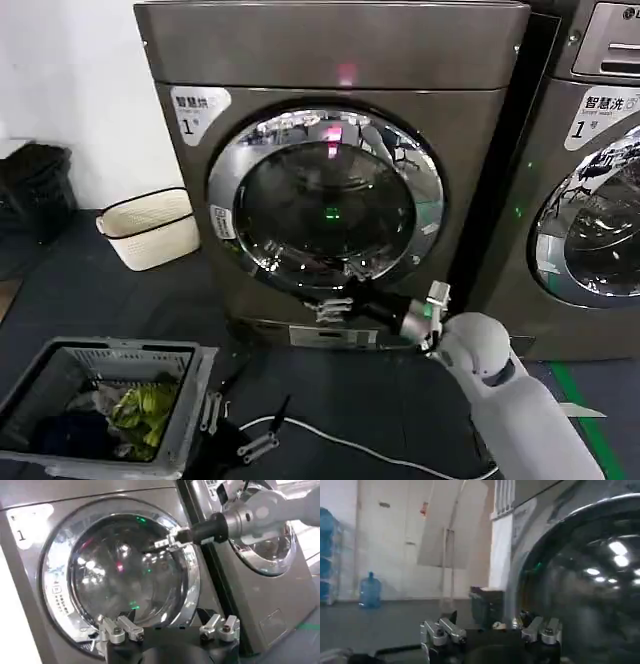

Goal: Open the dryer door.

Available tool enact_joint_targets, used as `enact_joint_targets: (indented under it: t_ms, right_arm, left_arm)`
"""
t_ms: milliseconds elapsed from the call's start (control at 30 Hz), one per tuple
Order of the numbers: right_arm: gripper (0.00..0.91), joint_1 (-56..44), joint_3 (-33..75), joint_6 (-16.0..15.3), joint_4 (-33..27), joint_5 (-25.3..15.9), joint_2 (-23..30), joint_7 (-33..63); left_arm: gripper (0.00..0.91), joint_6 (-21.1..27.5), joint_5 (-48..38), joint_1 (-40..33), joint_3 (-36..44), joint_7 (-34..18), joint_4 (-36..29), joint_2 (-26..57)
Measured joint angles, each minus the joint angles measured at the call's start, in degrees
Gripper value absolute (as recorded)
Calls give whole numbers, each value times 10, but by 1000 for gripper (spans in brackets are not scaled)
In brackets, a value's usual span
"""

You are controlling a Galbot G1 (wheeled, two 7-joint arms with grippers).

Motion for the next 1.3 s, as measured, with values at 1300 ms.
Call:
enact_joint_targets:
  t_ms: [1300]
  right_arm:
    - [907,129,-91,41,-211,-94,143,109]
  left_arm:
    - [907,-5,0,-1,-1,0,-4,0]
